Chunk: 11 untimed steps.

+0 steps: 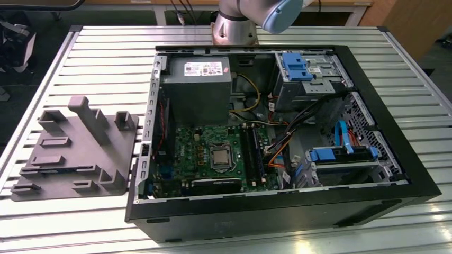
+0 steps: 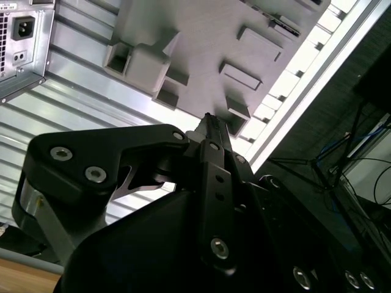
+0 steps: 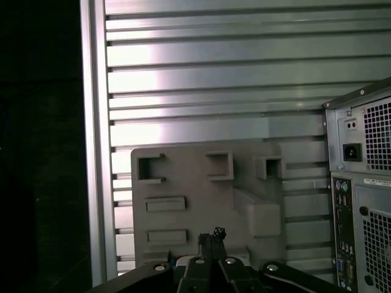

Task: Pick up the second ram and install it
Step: 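Reach for the second ram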

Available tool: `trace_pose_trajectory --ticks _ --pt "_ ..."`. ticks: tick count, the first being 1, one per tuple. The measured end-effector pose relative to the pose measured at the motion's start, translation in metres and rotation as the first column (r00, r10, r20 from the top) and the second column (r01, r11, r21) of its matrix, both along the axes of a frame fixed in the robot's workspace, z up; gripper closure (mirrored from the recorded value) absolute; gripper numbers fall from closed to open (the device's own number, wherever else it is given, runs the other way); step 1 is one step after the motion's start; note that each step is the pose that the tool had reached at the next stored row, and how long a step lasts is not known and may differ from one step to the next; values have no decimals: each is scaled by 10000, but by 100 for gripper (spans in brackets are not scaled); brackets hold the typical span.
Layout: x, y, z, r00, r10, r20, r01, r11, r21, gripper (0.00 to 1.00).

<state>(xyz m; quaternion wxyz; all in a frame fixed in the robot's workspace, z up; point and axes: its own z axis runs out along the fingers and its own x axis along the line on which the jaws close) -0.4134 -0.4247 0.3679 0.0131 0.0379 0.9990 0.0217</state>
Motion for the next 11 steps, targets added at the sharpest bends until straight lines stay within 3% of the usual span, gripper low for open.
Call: trace_pose_trajectory --ticks 11 --pt "-40 -32 -22 10000 0 0 0 10000 0 89"
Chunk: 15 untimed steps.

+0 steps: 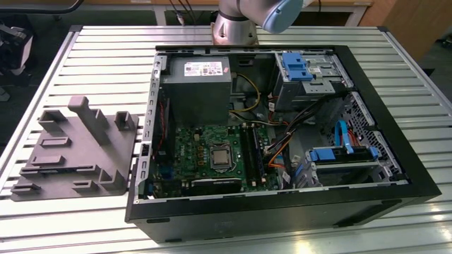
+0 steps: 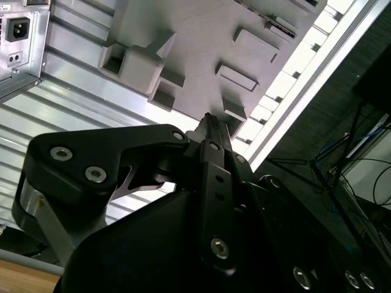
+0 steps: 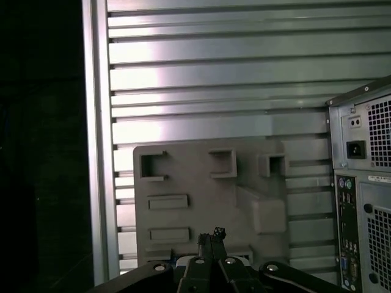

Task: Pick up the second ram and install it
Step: 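Reach for the second ram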

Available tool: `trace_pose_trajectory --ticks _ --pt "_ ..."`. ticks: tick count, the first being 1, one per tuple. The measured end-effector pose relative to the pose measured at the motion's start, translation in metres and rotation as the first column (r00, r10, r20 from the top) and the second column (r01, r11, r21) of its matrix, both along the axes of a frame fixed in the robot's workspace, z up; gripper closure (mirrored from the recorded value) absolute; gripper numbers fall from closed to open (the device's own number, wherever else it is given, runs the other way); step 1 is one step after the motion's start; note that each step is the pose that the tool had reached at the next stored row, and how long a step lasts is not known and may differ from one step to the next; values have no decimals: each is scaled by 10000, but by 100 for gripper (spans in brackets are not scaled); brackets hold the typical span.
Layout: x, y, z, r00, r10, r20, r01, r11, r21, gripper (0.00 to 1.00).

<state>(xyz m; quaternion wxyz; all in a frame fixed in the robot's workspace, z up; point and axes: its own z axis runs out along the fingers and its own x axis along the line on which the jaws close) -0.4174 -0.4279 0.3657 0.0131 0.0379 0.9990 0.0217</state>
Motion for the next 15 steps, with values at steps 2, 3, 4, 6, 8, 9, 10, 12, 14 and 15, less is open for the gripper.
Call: trace_pose_trajectory --ticks 2,3,4,6,8,9,10,12,14,15 --pt "-7 -6 -3 10000 0 -1 0 10000 -1 89" --pt "-10 -10 -5 10000 0 -1 0 10000 -1 89" --pt "-14 -13 -7 10000 0 -1 0 10000 -1 89" --pt "-21 -19 -12 10000 0 0 0 10000 0 89" --pt "-28 -24 -16 10000 0 0 0 10000 -1 89" --pt "-31 -27 -18 10000 0 -1 0 10000 -1 89" --pt "-35 -29 -20 10000 0 0 0 10000 0 89" --pt "-42 -35 -25 10000 -1 0 1 10000 0 89" --pt "-50 -43 -30 10000 0 0 0 10000 0 89" --pt "-54 -46 -32 10000 1 0 -1 10000 0 89"
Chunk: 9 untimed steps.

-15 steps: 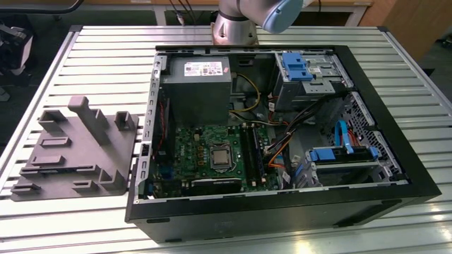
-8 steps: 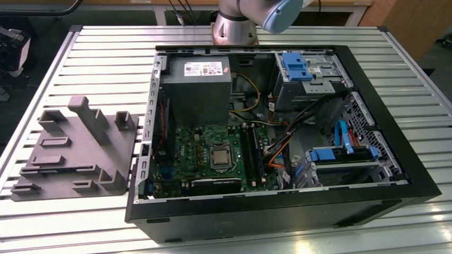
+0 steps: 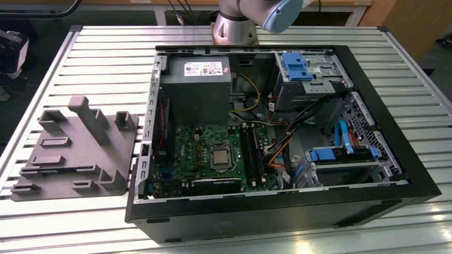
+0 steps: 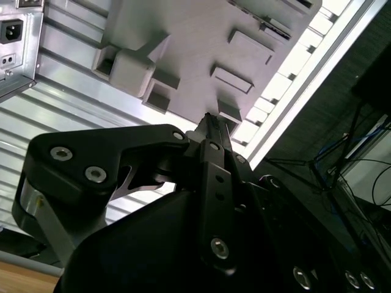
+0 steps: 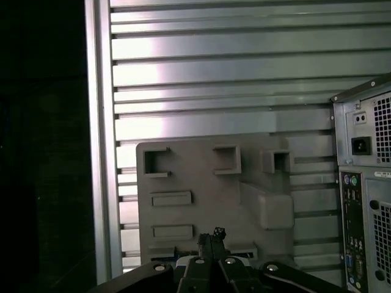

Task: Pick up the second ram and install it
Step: 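Reach for the second ram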

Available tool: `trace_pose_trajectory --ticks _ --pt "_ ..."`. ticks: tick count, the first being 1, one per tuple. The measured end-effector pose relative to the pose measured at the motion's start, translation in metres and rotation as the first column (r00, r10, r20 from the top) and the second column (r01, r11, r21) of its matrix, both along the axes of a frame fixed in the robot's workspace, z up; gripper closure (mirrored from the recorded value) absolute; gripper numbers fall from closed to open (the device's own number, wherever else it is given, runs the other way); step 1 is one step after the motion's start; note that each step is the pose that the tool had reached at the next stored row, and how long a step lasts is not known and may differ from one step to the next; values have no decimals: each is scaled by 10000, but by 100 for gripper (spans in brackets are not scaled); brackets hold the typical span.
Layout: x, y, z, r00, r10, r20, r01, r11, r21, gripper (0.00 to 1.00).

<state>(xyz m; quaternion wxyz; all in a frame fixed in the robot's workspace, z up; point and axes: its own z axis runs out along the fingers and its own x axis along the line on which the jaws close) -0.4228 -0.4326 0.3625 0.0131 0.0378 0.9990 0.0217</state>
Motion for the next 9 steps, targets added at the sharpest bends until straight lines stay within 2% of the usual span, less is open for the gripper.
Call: trace_pose_trajectory --ticks 9 --pt "-28 -38 -21 10000 0 0 0 10000 0 89"
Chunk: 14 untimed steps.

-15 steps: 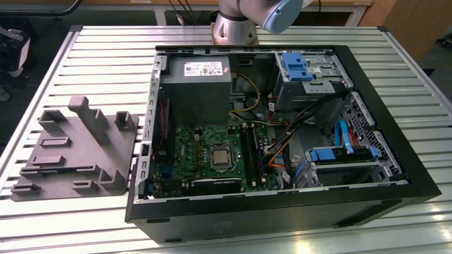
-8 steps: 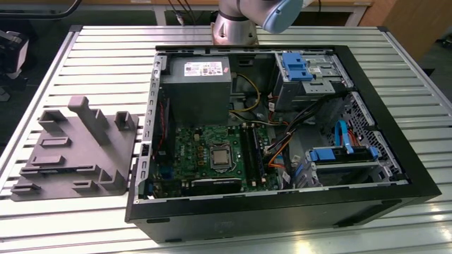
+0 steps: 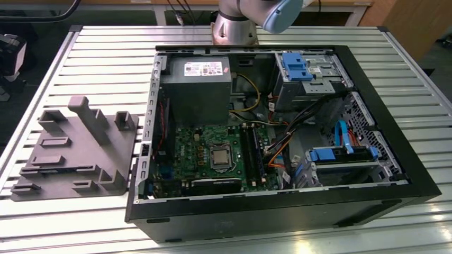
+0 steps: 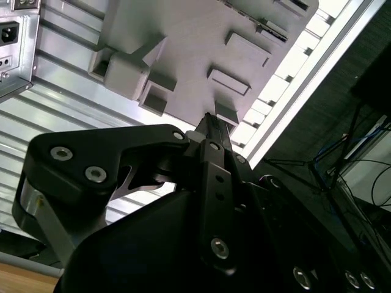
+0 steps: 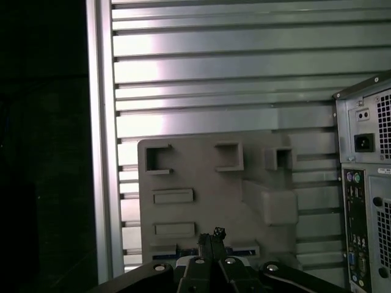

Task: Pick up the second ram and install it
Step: 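Reach for the second ram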

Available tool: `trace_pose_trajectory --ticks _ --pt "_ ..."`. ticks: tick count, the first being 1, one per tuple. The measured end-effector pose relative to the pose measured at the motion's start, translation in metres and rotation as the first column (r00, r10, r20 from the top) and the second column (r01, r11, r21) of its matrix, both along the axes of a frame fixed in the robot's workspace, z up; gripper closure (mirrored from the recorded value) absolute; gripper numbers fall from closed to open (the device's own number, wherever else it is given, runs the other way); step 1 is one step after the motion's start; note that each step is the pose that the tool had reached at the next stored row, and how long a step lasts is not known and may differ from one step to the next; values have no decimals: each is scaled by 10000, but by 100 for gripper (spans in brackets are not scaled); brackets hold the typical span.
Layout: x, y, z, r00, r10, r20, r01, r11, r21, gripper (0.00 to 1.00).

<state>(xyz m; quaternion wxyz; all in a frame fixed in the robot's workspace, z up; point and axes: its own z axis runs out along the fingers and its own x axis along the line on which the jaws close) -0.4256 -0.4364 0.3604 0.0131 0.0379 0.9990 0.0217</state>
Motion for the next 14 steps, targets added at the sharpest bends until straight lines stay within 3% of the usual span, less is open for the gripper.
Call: trace_pose_trajectory --ticks 14 --pt "-31 -64 -38 10000 0 -1 0 10000 0 89"
